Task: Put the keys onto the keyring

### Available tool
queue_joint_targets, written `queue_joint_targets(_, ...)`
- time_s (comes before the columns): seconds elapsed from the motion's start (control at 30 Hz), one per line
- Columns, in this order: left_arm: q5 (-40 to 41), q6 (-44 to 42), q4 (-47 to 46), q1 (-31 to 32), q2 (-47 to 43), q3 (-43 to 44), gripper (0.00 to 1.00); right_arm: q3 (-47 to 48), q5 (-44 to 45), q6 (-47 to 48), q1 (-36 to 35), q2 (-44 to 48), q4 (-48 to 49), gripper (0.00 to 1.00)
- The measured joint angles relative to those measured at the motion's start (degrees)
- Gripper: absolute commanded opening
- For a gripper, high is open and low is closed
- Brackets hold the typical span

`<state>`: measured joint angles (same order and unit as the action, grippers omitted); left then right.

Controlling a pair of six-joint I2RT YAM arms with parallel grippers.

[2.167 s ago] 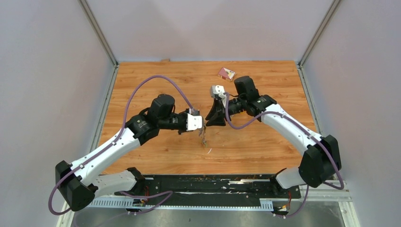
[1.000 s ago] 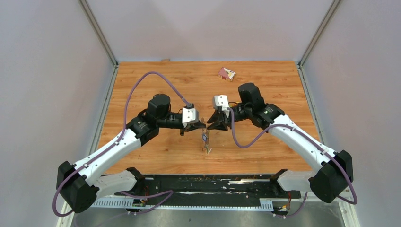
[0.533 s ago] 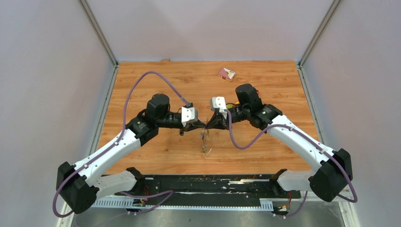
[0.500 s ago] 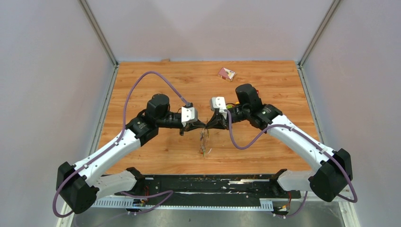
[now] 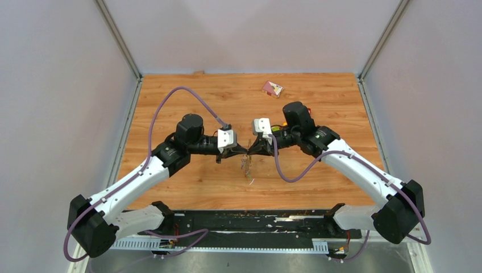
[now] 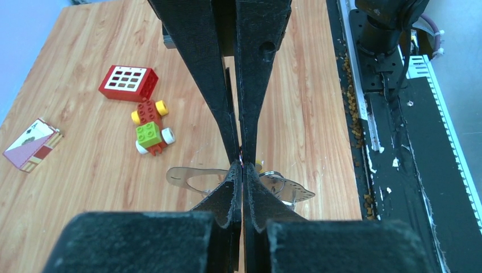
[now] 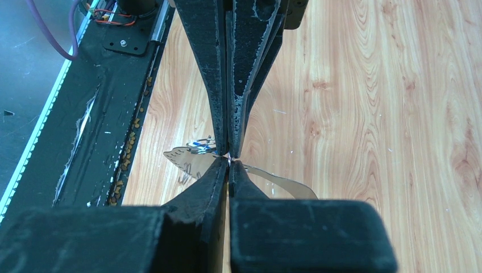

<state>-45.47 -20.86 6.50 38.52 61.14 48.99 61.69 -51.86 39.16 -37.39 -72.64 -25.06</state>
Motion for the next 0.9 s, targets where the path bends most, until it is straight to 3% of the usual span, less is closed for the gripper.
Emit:
queue_joint_targets(0.23,0.09,-0.26,-0.92,0.02,0.00,-0.92,0.00,1.11,2.36,1.70,-0.59,-0.02,-3.15,0.00)
queue_joint_targets(0.57,2.80,-2.95,-3.34,-0.17,0.02,-1.46,0.33,7.37,12.98,3.61,-3.19,-1.31,-12.79,0.00)
queue_joint_targets(0.77,2.89,-4.22,-5.11,-0.35,0.26,-2.64,0.42,8.02,17.35,3.45,-4.39,-2.03,-16.11,0.00)
queue_joint_targets(0.9,2.54,-4.63,-6.60,-0.35,0.35,-3.85,0.43,8.13,18.34,3.34,-4.59,-2.05,-16.72,0.00)
